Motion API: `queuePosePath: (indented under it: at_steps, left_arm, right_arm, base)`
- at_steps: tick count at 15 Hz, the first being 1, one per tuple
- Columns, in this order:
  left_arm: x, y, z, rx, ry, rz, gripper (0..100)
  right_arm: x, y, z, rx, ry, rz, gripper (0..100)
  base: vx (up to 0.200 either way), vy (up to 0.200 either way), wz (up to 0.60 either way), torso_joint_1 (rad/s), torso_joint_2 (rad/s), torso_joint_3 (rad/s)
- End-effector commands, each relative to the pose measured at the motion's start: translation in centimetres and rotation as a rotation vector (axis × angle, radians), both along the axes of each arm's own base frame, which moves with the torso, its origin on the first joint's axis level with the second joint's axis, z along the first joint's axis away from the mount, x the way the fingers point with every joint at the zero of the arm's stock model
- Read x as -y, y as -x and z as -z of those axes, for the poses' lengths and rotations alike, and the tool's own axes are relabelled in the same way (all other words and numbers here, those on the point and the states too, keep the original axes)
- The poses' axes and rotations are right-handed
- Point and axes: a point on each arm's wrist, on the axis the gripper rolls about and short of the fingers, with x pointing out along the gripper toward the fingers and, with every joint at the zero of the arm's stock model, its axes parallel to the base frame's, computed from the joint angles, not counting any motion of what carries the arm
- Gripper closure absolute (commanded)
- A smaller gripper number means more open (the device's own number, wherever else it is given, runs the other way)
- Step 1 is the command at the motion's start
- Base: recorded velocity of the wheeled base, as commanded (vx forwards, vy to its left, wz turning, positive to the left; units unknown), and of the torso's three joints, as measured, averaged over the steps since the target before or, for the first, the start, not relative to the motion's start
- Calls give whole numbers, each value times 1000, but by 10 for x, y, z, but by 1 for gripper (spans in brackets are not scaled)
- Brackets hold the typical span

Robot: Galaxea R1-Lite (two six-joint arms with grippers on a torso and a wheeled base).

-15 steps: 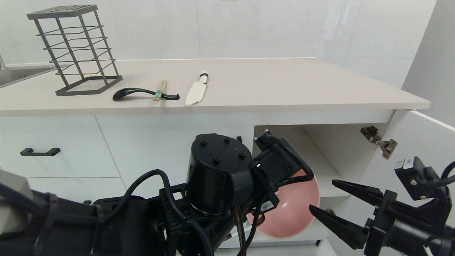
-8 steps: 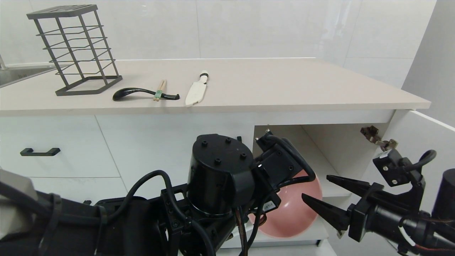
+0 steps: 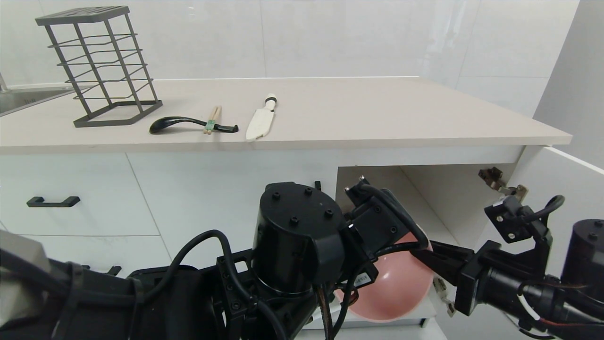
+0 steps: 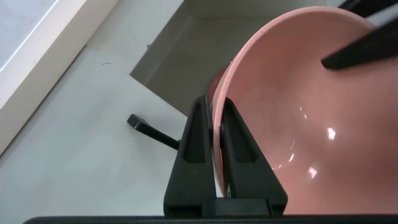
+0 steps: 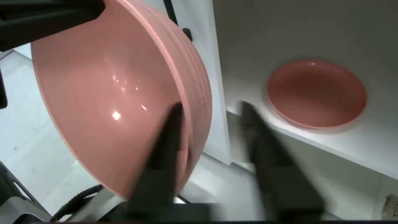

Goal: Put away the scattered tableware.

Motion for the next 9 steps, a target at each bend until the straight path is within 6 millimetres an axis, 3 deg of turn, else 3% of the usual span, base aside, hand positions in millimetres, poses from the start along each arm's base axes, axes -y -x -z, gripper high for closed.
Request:
queuePosePath:
  at_steps: [1,6,7,9]
  left_arm:
    - [1,-1,2,-2,-4,-1,100]
    - [2,-1,3,-4,-11,3,100]
    - [2,-1,3,8,-28,15,0]
    - [2,-2,3,19,-41,44,0]
  right_arm:
    - [0,0,1,-2,2,0,100]
    - [-1,0,0,0,0,-1,100]
    - [-1,0,0,-1,1,-1,100]
    - [-1,-2,3,-14,8,2,100]
  base:
    - [0,0,0,0,0,0]
    - [0,0,0,0,0,0]
    - [0,0,0,0,0,0]
    - [0,0,0,0,0,0]
